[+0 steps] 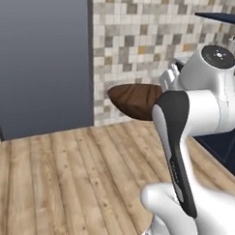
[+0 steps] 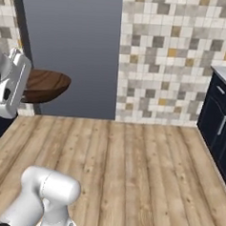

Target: Pick the mug and place it in the sink. Pick the bowl and place it in the open cabinet and then close the cabinet.

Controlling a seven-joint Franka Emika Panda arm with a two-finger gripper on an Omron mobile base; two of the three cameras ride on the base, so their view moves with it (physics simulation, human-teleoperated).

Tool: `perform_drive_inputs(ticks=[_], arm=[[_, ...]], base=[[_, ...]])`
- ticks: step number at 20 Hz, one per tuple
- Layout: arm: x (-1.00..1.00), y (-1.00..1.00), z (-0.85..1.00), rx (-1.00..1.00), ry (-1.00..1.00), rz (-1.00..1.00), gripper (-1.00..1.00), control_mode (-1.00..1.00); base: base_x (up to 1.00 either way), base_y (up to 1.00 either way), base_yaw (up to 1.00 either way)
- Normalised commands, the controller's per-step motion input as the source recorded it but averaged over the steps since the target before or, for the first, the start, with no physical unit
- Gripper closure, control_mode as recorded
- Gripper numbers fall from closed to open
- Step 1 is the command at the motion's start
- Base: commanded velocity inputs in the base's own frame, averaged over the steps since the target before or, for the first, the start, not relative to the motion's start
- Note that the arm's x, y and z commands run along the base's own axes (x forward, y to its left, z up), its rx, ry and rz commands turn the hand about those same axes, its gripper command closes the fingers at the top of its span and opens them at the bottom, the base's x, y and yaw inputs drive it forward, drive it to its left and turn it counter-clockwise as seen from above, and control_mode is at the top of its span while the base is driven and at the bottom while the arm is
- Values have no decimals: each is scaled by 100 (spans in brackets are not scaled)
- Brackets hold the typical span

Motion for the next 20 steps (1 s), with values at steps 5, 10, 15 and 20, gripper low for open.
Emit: perform_drive_inputs(ticks=[5,10,15,20], arm=[[0,0,0,0,0,0,100,100],[0,0,0,0,0,0,100,100],[0,0,0,0,0,0,100,100],[0,0,0,0,0,0,100,100]], base=[[12,13,11],[-4,98,-2],[-31,100,-1],[-40,100,0]])
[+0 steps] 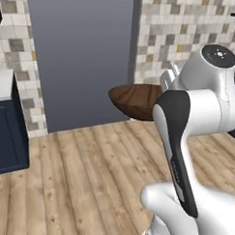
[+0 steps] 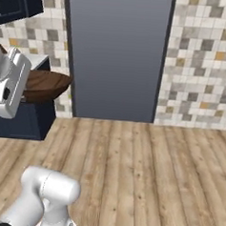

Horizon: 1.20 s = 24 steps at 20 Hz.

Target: Pick the mug and place it in the sink. Pick the bowl and place it in the open cabinet and then close the cabinet.

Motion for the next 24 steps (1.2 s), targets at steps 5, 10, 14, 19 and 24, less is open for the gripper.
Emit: perform_drive_inputs(ticks=[5,10,14,19,24], arm=[[0,0,0,0,0,0,100,100],[0,0,0,0,0,0,100,100],[0,0,0,0,0,0,100,100],[0,0,0,0,0,0,100,100],[0,0,0,0,0,0,100,100]], base=[[-41,100,0],[-42,100,0],[-40,100,0],[-30,100,0],[5,88,0]])
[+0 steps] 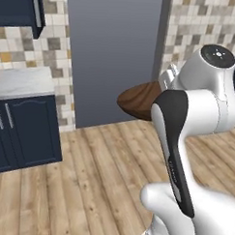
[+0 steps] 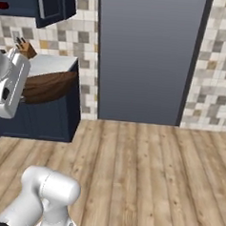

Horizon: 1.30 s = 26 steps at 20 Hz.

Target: Pick the mug and place it in the sink. Pick the bowl and place it in the open cabinet and then close the cabinet.

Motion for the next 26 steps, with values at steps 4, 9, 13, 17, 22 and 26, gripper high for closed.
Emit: perform_drive_inputs(ticks=[4,9,13,17,22,26], arm=[[0,0,0,0,0,0,100,100],[0,0,0,0,0,0,100,100],[0,0,0,0,0,0,100,100],[0,0,0,0,0,0,100,100],[0,0,0,0,0,0,100,100],[0,0,0,0,0,0,100,100]], base=[[92,22,-4],[99,-12,-4],[36,-12,-1],[-51,9,-2],[-8,90,-7],[88,91,-11]])
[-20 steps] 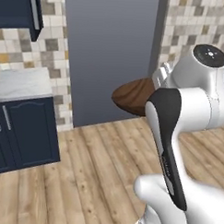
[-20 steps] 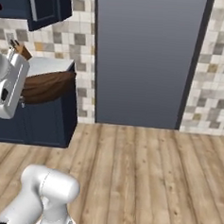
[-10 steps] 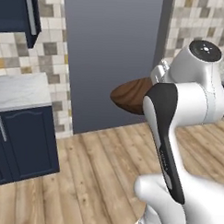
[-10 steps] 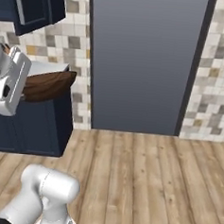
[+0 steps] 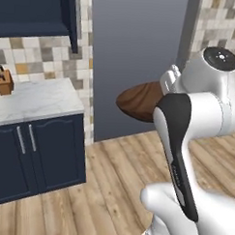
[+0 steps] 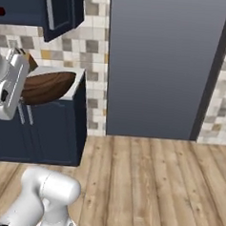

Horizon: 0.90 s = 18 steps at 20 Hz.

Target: Pick the mug and place it in the sink. Pick the bowl and place it in the open cabinet and then close the cabinet.

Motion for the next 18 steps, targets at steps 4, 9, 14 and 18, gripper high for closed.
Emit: perform_drive_inputs(ticks=[4,9,14,18], arm=[[0,0,0,0,0,0,100,100],[0,0,0,0,0,0,100,100],[0,0,0,0,0,0,100,100],[0,0,0,0,0,0,100,100]], base=[[30,33,-5],[-6,91,-14],[-2,100,-16],[0,93,-15]])
